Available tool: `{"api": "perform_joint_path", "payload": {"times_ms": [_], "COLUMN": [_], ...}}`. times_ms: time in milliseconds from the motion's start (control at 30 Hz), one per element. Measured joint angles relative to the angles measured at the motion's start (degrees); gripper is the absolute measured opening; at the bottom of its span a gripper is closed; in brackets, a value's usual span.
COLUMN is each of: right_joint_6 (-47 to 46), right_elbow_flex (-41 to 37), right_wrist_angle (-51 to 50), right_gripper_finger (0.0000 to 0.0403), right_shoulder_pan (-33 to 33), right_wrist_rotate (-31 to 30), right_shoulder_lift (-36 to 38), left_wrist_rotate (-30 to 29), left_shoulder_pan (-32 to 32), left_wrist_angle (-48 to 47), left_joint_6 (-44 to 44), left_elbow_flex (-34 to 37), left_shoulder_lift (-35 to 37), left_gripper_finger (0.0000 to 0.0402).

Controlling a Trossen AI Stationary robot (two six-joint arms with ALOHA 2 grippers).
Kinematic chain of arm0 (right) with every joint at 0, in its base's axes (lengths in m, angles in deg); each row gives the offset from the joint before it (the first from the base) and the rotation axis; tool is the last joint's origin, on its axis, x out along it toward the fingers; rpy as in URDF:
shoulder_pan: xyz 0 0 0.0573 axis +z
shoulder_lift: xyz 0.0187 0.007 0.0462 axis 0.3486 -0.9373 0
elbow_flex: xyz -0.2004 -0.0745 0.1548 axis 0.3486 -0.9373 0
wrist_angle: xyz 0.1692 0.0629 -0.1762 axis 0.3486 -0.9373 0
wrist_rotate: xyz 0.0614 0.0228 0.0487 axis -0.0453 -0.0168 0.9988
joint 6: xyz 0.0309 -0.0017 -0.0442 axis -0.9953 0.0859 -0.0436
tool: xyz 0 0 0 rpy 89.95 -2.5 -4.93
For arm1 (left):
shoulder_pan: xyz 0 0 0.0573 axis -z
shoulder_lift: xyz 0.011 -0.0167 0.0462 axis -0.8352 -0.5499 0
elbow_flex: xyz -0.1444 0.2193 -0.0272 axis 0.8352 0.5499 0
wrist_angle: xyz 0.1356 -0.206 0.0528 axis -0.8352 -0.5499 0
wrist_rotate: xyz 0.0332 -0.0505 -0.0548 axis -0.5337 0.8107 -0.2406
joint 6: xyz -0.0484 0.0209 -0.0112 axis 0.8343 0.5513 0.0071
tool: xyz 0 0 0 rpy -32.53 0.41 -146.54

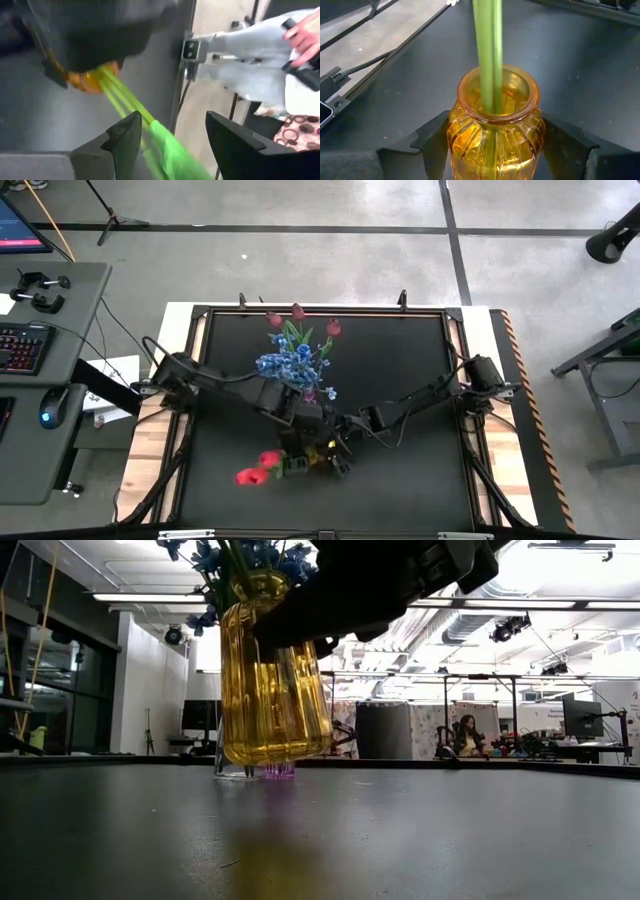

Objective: Sort flowers into vase by color
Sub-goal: Put the red flower into the yellow vase

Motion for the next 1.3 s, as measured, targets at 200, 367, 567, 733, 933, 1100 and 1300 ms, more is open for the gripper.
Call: {"api": "perform_joint_path", "payload": {"times_ms": [200,367,567,733,933,1100,1300], "right_joint_6": [0.0,0.1,0.2,1.4,2.6,2.6,2.6], "right_elbow_flex": [0.1,0.1,0.0,0.0,-0.1,-0.1,-0.1], "right_wrist_angle": [0.0,-0.3,-0.7,-0.7,-0.7,-0.6,-0.6], "right_gripper_finger": [0.0251,0.0251,0.0251,0.0250,0.0250,0.0250,0.0250], "right_shoulder_pan": [-0.5,-0.4,-0.3,-0.3,-0.3,-0.3,-0.4], "right_wrist_rotate": [0.0,0.0,0.0,0.0,0.0,0.0,0.0], "right_shoulder_lift": [0.2,0.2,0.0,0.0,0.0,0.0,-0.1], "left_wrist_rotate": [0.3,0.4,1.3,1.3,-1.7,-8.9,-8.8], "left_shoulder_pan": [-1.7,-2.0,-1.2,0.4,1.5,1.6,1.1], "left_wrist_angle": [-0.3,-0.4,-1.3,-2.0,-2.9,-6.0,-6.6], "left_joint_6": [-0.7,-1.1,-0.4,-3.8,-7.8,-13.6,-14.6], "left_elbow_flex": [-3.6,-3.7,-3.3,-3.3,-3.3,-3.3,-3.2], "left_shoulder_lift": [0.0,0.0,0.0,0.0,-0.2,-0.2,-0.2], "left_gripper_finger": [0.0209,0.0209,0.0209,0.0209,0.0216,0.0227,0.0235]}}
